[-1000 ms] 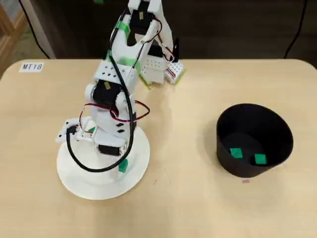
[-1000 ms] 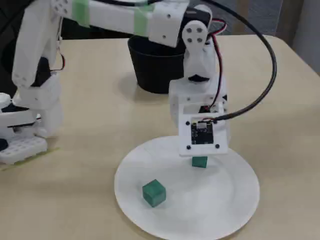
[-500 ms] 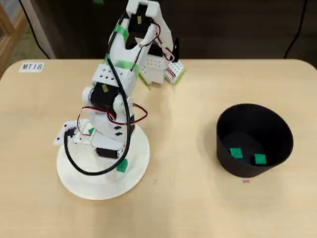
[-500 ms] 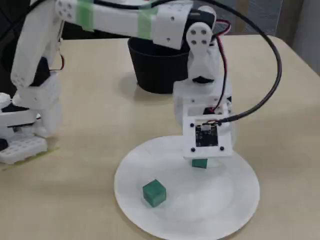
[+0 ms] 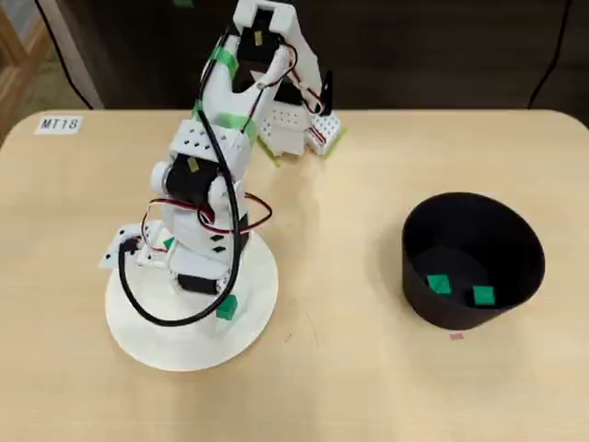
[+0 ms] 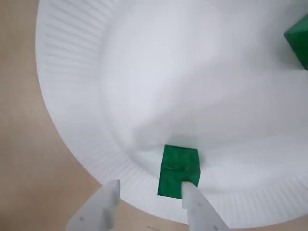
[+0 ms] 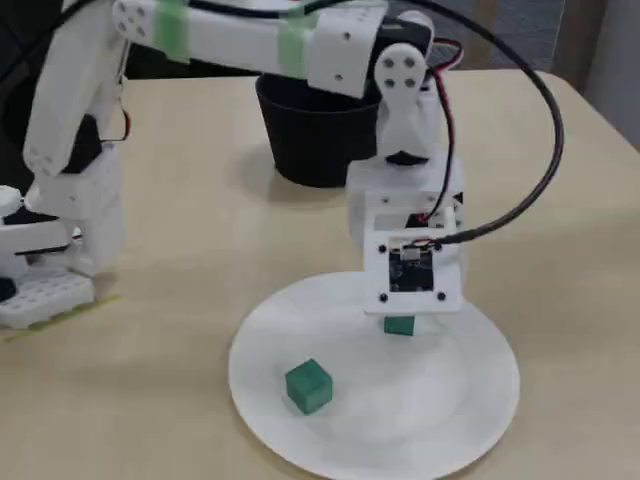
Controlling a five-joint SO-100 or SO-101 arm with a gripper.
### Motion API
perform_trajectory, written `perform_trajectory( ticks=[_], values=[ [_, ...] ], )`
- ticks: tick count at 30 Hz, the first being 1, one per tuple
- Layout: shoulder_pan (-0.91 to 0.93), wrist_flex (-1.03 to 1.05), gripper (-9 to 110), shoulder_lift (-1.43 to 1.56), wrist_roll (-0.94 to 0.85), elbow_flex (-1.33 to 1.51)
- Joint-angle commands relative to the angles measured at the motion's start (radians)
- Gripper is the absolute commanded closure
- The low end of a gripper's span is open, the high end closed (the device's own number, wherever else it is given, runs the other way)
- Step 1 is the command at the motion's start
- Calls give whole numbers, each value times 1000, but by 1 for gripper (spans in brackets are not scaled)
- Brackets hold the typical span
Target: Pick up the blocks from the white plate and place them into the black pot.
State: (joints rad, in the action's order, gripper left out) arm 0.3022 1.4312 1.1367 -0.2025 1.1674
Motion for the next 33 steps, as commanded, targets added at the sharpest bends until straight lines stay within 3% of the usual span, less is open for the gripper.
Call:
perform_trajectory(
  ticks=[1,10,15,33],
  values=[
    [9,0,84,103,-12,-8],
    [17,-9,88,272,-31,-2],
    [0,-21,82,232,-23,75],
    [-8,8,79,101,23,94]
  ],
)
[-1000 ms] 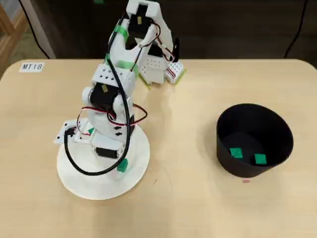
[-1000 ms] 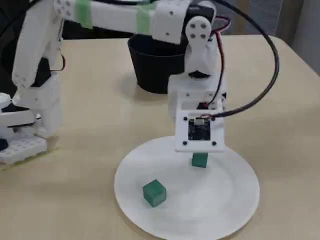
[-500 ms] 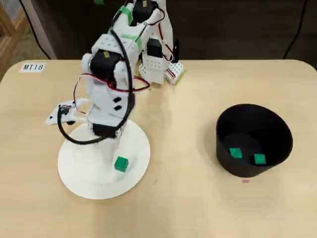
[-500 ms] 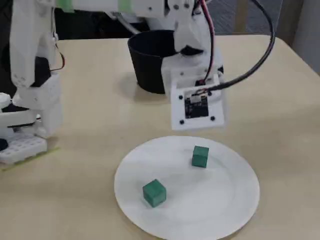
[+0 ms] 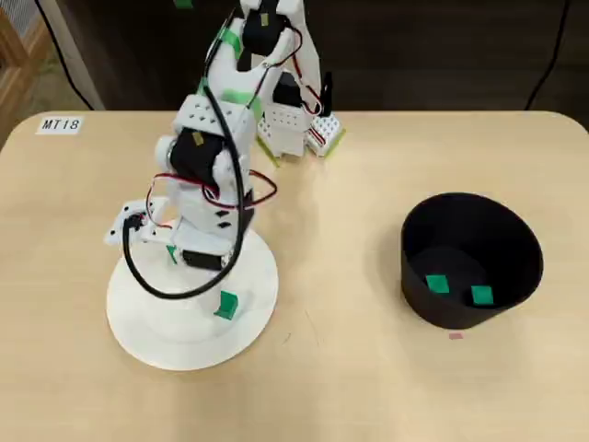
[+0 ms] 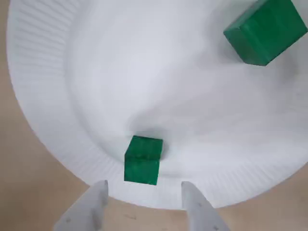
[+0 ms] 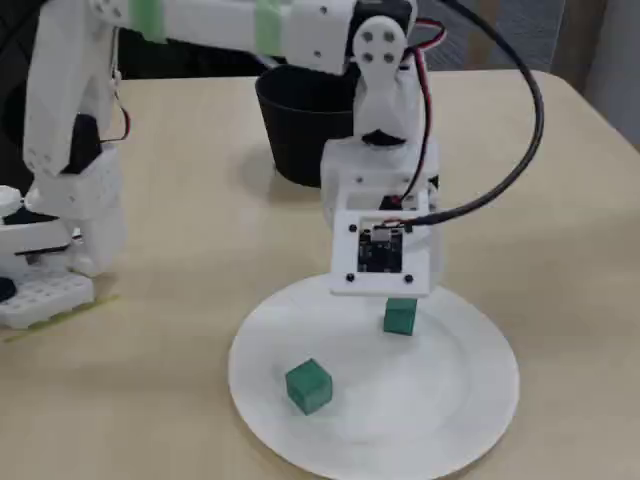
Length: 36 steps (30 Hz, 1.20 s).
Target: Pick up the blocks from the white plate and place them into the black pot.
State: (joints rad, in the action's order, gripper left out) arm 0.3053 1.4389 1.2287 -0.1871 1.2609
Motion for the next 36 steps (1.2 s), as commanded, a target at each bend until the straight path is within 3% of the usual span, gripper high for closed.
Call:
perform_trajectory(
  ticks=[1,17,19,22,25,32,36],
  values=[
    [-12,-2,79,3,6,0],
    [-21,-55,80,-118,34,-49],
    [-18,-71,84,-132,48,-55],
    [-14,-83,102,-153,75,-77],
    [-12,-72,104,-161,66,-109],
    [-15,-95,104,-20,28,-109],
    [-66,-227,104,201,-48,-49]
  ],
)
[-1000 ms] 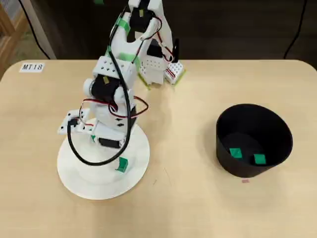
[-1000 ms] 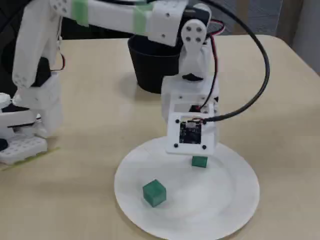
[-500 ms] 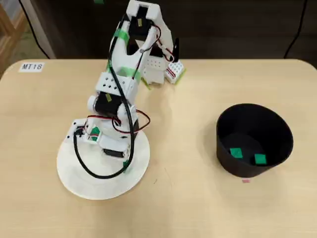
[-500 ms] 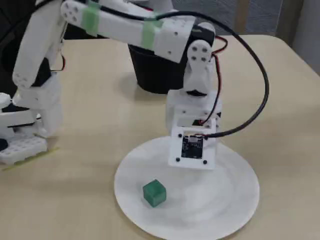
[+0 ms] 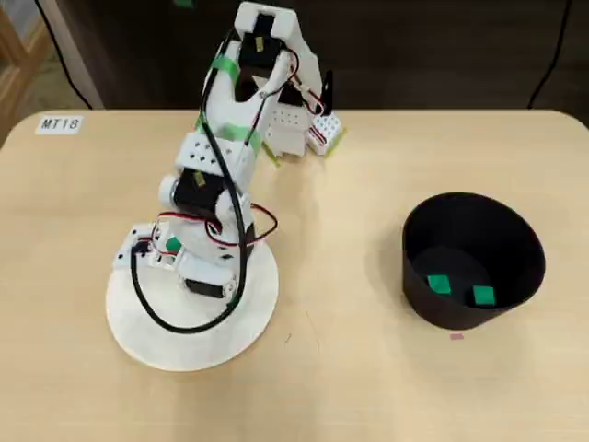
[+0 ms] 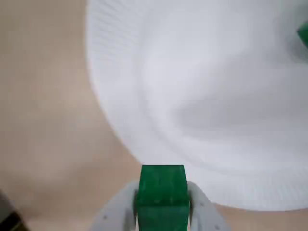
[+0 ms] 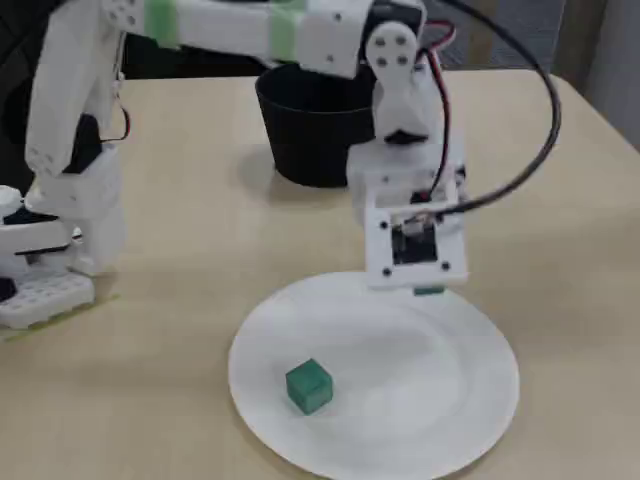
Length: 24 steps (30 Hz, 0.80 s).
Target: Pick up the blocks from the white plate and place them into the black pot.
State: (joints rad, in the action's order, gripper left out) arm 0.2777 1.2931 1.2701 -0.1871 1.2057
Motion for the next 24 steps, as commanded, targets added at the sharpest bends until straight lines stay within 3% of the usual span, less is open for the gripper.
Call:
perform_trajectory(
  ticks=[1,7,16,24],
  values=[
    [-64,-129,104,222,-64,41],
    [-298,-156,104,443,-72,123],
    [-833,-86,104,506,126,187],
    [-996,-83,104,394,144,215]
  ],
)
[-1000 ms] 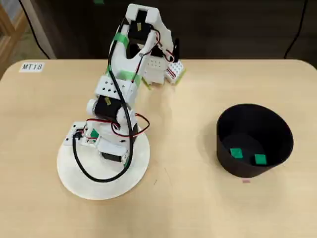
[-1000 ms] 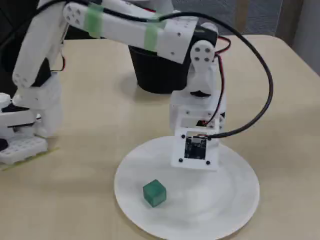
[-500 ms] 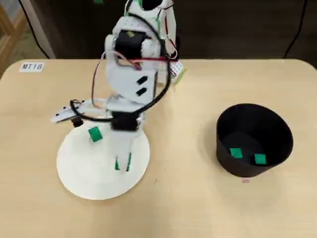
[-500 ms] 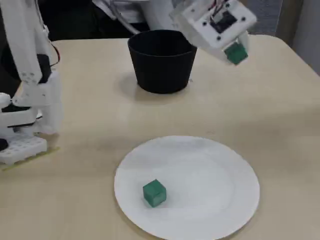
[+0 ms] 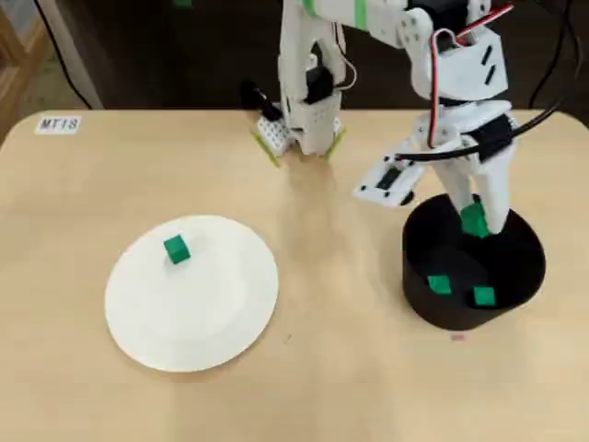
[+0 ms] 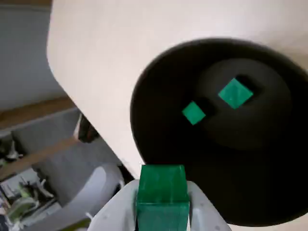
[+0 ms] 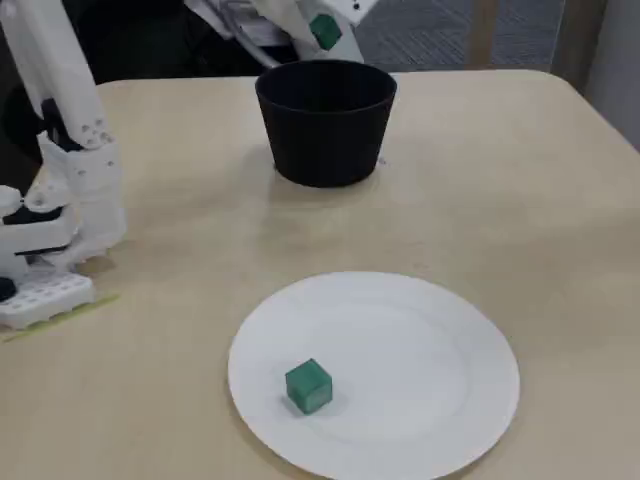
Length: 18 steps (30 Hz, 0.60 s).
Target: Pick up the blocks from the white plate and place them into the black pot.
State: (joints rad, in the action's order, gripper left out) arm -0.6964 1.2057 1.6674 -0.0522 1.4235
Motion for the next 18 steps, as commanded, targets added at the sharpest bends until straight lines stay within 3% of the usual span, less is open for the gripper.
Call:
perform_trajectory(
  ticks=[1,10,13,18],
  values=[
    [-21,5,104,-15,5,-3],
    [-8,-6,103,-81,-6,-3],
    [-12,8,81,-83,-44,-2],
    [-14,14,76,-74,-29,-2]
  ],
)
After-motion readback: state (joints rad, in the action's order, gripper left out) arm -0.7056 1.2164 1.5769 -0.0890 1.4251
